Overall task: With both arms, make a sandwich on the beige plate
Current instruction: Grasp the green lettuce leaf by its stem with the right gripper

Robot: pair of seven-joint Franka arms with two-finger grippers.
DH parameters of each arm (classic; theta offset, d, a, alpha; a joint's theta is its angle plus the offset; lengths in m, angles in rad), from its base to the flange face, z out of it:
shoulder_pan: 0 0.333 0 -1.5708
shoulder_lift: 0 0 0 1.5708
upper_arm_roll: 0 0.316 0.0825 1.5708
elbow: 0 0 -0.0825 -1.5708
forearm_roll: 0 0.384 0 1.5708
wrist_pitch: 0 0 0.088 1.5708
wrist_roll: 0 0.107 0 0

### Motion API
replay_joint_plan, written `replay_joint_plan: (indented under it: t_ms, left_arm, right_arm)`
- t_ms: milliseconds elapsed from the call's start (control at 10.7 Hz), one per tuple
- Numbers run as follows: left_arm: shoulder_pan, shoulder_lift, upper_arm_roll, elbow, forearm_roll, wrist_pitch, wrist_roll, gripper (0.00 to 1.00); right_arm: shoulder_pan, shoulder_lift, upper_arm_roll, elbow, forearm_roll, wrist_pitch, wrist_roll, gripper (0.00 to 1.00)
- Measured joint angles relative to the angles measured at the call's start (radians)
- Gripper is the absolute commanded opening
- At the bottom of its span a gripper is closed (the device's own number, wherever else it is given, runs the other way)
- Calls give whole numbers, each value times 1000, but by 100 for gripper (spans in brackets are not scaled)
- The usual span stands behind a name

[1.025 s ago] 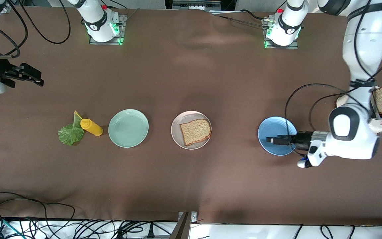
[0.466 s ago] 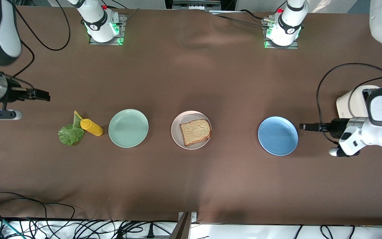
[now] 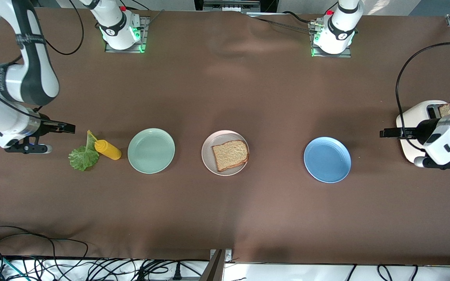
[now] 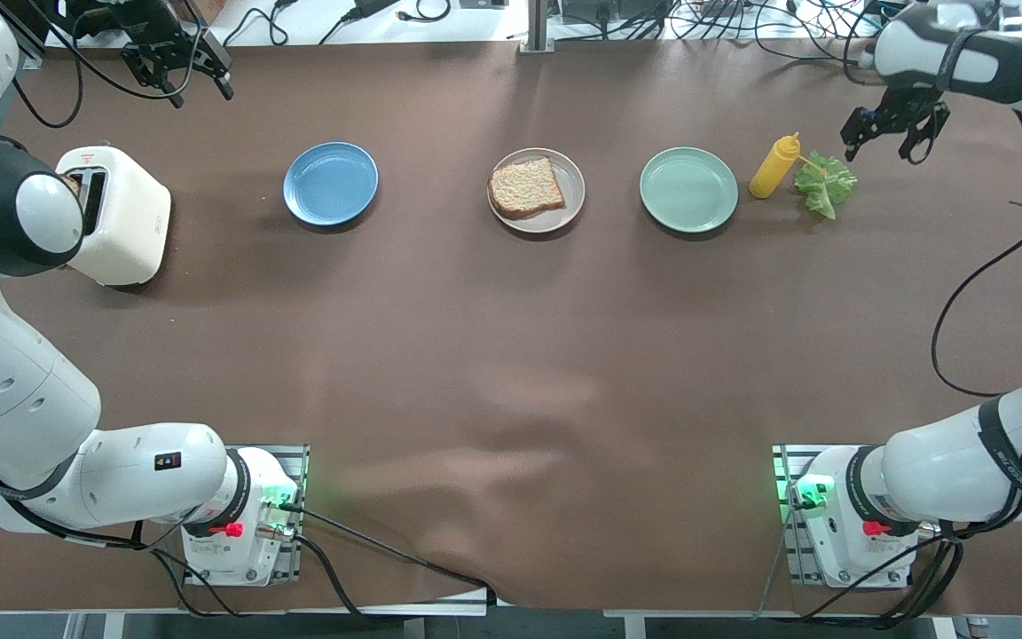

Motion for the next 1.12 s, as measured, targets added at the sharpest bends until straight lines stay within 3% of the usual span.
replay_joint_plan:
  t_ms: [373,559,652,746,839,1118]
  left_arm:
    - [2,-60,5,-3,15,-73,-3,100]
    - [2,-80,5,-3,55,-127,-3,100]
    - [2,-84,5,-3,58,-132,-5,100]
    - [2,-88,5,-3,58,-133,-7,100]
    - [2,-93,4,-3,58,-139,-10,100]
    - [1,-106,-5,-3,58,-157,-78,100]
  right_arm:
    - [-1,127,-6,-28,0,134,4,98]
    - [-2,189,-6,-26,14,169,24,93]
    - [-3,206,-6,-25,37,175,32,69]
    - [-4,214,-6,-24,55,176,34,23]
    - [-4,215,-6,-23,61,175,37,5]
    - [-4,215,-6,-21,69,175,41,0]
